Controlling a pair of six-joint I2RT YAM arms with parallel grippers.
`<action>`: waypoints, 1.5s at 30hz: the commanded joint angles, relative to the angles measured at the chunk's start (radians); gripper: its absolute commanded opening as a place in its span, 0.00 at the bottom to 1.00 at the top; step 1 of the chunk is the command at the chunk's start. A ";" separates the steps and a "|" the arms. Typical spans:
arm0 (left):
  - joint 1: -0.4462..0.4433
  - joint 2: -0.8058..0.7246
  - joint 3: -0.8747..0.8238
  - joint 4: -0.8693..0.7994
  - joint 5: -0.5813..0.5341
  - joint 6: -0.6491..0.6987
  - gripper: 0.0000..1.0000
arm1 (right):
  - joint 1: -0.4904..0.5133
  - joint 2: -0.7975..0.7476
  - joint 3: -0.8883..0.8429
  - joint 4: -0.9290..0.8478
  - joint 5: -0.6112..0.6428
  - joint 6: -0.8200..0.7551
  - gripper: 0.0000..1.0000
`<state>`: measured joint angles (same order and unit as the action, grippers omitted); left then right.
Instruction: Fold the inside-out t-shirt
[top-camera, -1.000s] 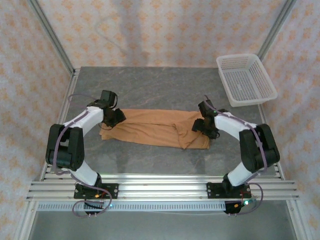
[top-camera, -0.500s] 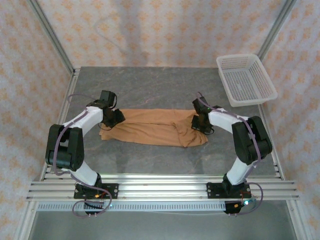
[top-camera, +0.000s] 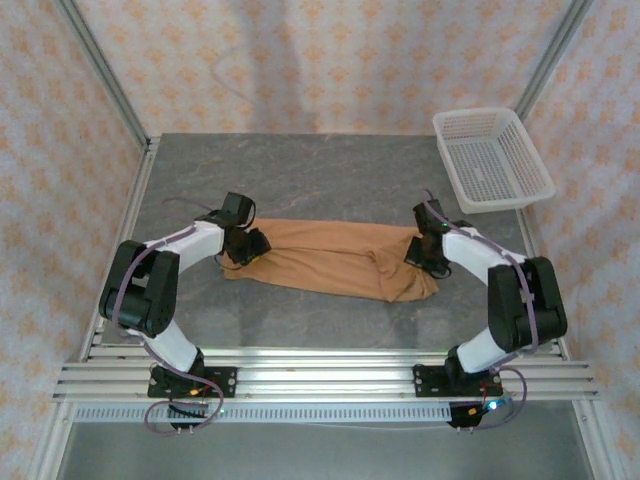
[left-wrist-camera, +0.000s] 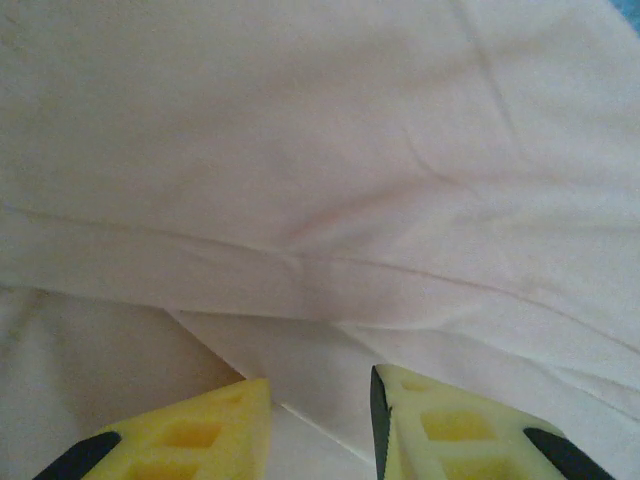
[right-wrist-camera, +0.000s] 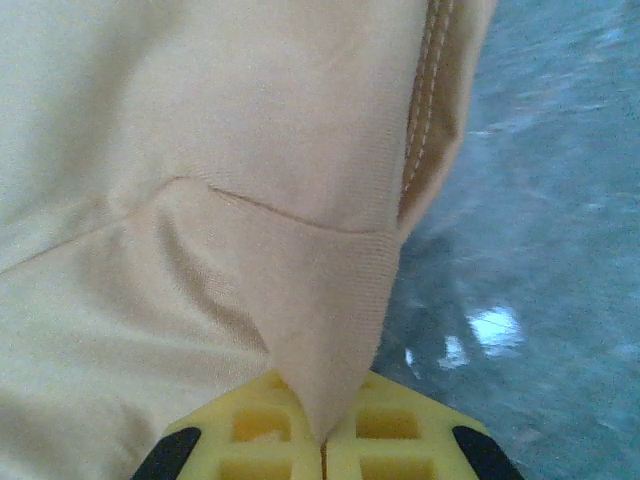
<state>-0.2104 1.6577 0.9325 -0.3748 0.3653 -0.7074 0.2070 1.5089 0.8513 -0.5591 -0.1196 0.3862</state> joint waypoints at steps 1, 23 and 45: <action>0.012 -0.038 0.081 -0.005 -0.026 -0.013 0.34 | -0.007 -0.089 -0.002 -0.070 0.049 -0.063 0.00; 0.385 -0.140 0.110 -0.078 0.087 0.025 0.33 | 0.420 -0.035 0.482 -0.181 0.148 0.015 0.00; 0.477 -0.161 0.041 -0.050 0.149 0.022 0.32 | 0.719 0.720 1.275 -0.280 0.090 -0.006 0.00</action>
<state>0.2573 1.5196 0.9874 -0.4232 0.4946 -0.6994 0.9051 2.1792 2.0392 -0.7845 -0.0254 0.3912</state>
